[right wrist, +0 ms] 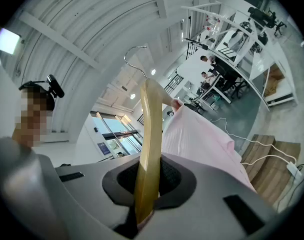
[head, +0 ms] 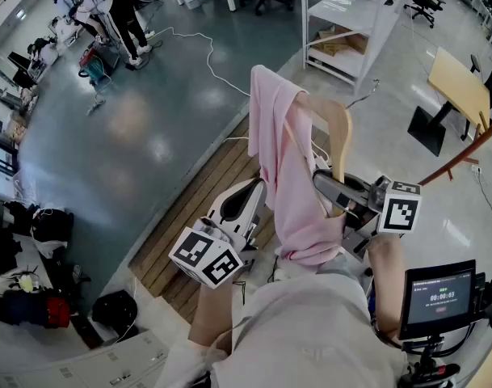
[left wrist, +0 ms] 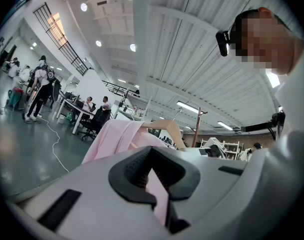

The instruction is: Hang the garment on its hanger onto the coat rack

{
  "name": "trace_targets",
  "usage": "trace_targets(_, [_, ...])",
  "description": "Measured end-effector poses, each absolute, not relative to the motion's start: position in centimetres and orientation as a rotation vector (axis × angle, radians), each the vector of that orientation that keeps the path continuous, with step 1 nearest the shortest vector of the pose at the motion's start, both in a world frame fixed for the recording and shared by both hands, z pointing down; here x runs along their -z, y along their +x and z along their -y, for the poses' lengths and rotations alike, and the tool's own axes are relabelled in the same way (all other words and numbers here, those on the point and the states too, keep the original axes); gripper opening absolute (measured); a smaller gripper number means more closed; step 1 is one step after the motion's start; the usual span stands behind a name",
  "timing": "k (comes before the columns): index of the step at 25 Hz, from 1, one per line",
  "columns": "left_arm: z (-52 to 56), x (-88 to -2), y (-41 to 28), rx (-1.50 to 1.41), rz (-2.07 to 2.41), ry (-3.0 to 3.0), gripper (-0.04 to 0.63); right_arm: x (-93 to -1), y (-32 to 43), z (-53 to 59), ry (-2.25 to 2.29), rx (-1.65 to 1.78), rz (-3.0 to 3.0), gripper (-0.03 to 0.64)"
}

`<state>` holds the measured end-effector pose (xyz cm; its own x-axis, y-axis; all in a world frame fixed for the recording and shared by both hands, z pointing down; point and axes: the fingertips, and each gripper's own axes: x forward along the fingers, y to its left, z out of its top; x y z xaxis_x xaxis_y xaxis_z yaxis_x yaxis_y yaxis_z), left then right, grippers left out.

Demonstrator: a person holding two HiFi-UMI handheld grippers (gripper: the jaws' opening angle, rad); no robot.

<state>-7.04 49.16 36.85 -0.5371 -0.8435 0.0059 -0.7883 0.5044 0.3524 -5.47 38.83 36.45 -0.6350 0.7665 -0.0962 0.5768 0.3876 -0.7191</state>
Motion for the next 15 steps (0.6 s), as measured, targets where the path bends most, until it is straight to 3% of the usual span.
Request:
trace_targets(6, [-47.4,-37.5,-7.2,0.447,2.58,1.402,0.005,-36.9,-5.6,-38.2,-1.222,-1.084,2.379,0.014])
trace_targets(15, [-28.2,-37.6,-12.6,0.422,2.579,1.381,0.005,-37.0,-10.4,-21.7,-1.313,-1.077,2.321,0.014])
